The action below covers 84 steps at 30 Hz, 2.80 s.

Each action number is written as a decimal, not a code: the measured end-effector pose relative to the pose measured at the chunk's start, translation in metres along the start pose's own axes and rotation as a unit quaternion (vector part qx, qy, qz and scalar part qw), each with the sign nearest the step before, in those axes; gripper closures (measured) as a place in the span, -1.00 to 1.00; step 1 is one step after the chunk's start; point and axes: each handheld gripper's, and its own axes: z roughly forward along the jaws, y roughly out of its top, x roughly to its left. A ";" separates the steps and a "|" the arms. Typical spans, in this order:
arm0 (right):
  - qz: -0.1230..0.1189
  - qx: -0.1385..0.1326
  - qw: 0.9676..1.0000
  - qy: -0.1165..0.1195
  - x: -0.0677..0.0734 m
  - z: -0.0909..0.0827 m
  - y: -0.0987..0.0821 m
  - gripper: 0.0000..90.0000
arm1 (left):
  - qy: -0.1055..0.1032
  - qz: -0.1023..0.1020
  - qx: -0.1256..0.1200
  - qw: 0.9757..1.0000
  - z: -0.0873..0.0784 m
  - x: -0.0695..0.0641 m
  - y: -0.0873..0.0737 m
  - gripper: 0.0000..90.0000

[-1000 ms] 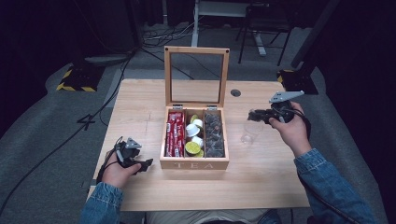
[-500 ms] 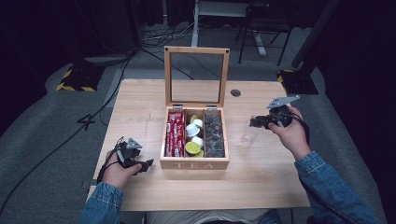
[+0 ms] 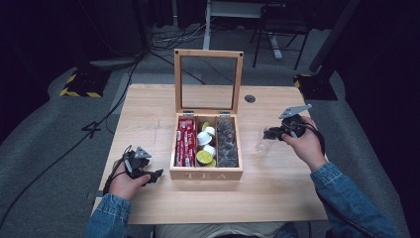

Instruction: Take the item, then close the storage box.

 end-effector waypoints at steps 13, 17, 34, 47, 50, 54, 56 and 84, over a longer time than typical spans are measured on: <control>0.021 -0.018 1.000 0.004 -0.002 -0.001 0.000 0.20 | -0.001 -0.001 0.000 1.000 0.001 0.000 0.000 -0.33; 0.029 -0.029 0.999 0.004 -0.003 -0.002 0.001 0.13 | -0.002 0.000 -0.001 1.000 0.001 0.001 0.000 -0.33; 0.053 -0.103 0.993 0.012 -0.010 -0.014 0.012 -0.13 | -0.005 -0.007 -0.011 1.000 0.000 0.004 -0.002 -0.33; 0.055 -0.159 0.985 0.026 -0.013 -0.022 0.048 -0.27 | 0.012 -0.007 -0.028 1.000 -0.008 0.004 -0.010 -0.32; 0.059 -0.168 0.984 0.029 -0.016 -0.023 0.056 -0.30 | 0.012 -0.009 -0.032 0.999 -0.009 0.002 -0.012 -0.32; 0.063 -0.184 0.980 0.035 -0.025 -0.023 0.083 -0.29 | 0.008 -0.022 -0.027 0.999 -0.007 0.002 -0.020 -0.33; 0.061 -0.189 0.979 0.035 -0.028 -0.022 0.094 -0.29 | 0.005 -0.029 -0.033 0.999 -0.008 0.003 -0.022 -0.33; 0.067 -0.202 0.977 0.004 -0.073 0.023 0.191 -0.06 | 0.016 0.021 -0.056 0.998 0.002 0.002 -0.025 -0.60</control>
